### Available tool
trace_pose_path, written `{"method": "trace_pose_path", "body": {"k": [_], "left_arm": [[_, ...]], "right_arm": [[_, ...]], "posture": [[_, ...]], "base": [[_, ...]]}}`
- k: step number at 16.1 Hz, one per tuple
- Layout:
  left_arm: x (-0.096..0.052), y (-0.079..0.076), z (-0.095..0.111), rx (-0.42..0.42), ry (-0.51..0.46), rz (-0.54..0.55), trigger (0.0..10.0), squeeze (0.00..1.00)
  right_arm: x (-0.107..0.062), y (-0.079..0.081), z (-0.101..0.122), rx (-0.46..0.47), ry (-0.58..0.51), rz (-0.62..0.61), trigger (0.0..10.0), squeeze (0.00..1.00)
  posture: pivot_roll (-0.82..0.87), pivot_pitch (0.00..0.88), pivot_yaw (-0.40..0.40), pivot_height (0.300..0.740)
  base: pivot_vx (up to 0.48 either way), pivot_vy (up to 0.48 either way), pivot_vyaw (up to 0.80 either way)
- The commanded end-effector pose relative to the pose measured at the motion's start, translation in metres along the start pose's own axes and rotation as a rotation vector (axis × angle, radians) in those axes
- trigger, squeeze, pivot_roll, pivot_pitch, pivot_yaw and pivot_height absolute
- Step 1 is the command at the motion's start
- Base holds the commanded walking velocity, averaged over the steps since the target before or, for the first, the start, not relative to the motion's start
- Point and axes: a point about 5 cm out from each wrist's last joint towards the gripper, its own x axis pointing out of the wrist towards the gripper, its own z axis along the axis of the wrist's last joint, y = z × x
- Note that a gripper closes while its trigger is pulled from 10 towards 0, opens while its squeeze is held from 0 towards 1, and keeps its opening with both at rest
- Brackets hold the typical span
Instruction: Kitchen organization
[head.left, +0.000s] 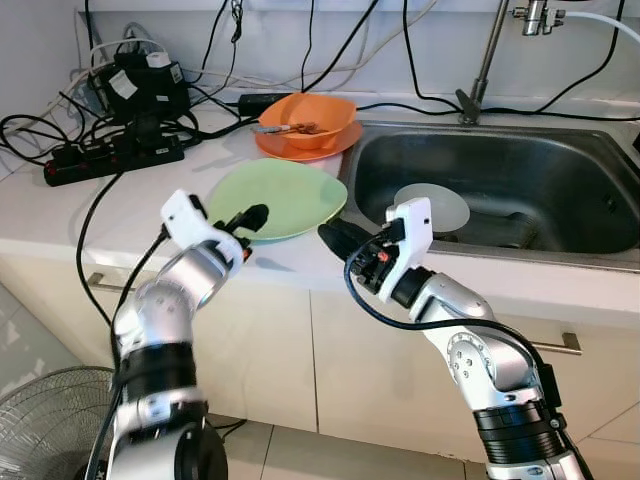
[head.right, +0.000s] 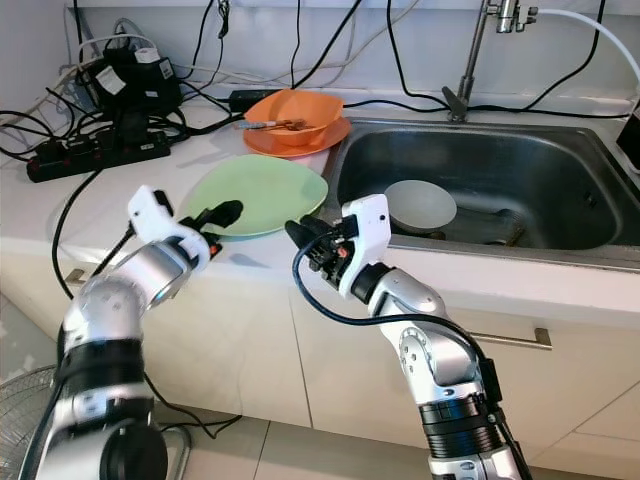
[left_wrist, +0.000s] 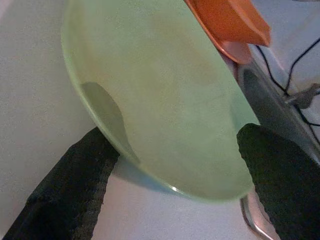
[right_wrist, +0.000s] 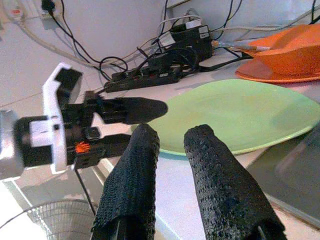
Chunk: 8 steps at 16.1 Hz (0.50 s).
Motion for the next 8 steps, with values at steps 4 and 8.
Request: {"method": "trace_pose_path", "body": {"k": [4,8], "left_arm": [[0.01,0.007,0.002,-0.016,0.0,0.095,10.0,0.0],[0.018,0.002,-0.002,-0.041,-0.002,0.113,10.0,0.0]], "right_arm": [[-0.001,0.005,0.0,-0.003,-0.003,0.015,10.0,0.0],[-0.002,0.005,0.001,-0.007,-0.003,0.013,10.0,0.0]], "posture": [[0.03,0.0,0.095,0.74],[0.02,0.0,0.096,0.74]], "base": [[0.0,0.0,0.0],[0.0,0.0,0.0]]}}
